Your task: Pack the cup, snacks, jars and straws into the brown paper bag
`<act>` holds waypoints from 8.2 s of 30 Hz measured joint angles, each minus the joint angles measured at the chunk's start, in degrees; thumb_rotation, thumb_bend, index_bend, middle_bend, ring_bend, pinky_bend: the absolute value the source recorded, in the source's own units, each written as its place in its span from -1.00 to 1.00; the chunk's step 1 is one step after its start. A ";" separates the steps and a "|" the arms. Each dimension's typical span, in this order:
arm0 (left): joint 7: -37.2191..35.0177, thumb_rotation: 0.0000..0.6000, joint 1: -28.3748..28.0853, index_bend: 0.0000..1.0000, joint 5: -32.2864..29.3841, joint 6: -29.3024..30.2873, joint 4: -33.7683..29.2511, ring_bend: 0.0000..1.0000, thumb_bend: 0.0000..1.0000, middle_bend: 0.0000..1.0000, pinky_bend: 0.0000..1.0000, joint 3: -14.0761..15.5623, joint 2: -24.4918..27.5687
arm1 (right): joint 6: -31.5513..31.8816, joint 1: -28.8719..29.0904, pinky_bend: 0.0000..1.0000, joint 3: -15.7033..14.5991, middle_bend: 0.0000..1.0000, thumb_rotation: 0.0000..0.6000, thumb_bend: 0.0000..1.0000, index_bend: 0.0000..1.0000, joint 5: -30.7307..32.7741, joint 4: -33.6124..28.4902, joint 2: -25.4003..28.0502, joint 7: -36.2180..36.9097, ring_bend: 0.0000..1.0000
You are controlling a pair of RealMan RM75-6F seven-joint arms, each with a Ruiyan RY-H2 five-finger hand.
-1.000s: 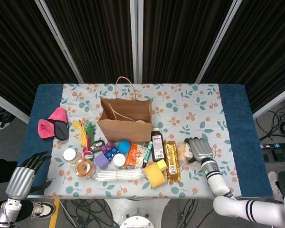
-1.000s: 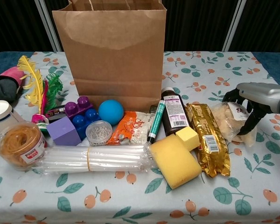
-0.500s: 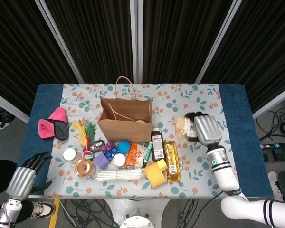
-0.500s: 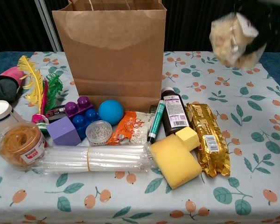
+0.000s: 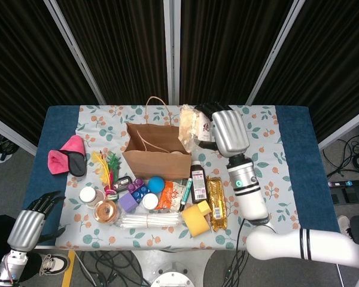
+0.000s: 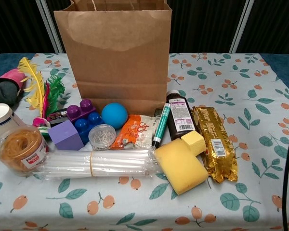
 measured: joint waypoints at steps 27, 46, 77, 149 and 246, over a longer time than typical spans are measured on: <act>-1.66 1.00 0.07 -0.46 -0.65 -0.05 -0.13 -0.61 -0.75 -0.47 -0.39 -0.34 0.18 | -1.83 6.53 -0.19 -8.46 -0.13 1.00 -0.71 -0.15 -15.12 13.11 -6.42 -13.87 -0.33; -1.71 1.00 0.02 -0.46 -0.62 -0.44 0.03 -0.61 -0.75 -0.47 -0.39 -0.17 0.13 | -1.19 4.93 -0.19 11.99 -0.13 1.00 -0.70 -0.14 23.11 -2.79 -10.15 8.08 -0.33; -2.19 1.00 -0.01 -0.46 -1.11 -1.04 -0.35 -0.61 -0.75 -0.47 -0.39 -0.21 0.28 | -4.22 5.39 -0.53 18.34 -0.52 1.00 -0.91 -0.71 44.90 -4.92 -10.61 19.40 -0.72; 7.88 1.00 -17.22 -0.27 -5.79 -24.56 -6.29 -0.50 -0.57 -0.30 -0.27 -4.44 3.48 | 8.09 -42.02 -0.61 -24.18 -0.57 1.00 -1.00 -0.55 -31.83 -9.32 31.60 15.61 -0.81; 22.71 1.00 -43.62 0.07 -20.61 -23.72 -27.33 0.00 -0.32 0.06 0.18 -27.00 6.86 | 8.43 -47.17 -0.54 -21.97 -0.51 1.00 -1.00 -0.46 -32.15 -4.17 34.31 36.03 -0.75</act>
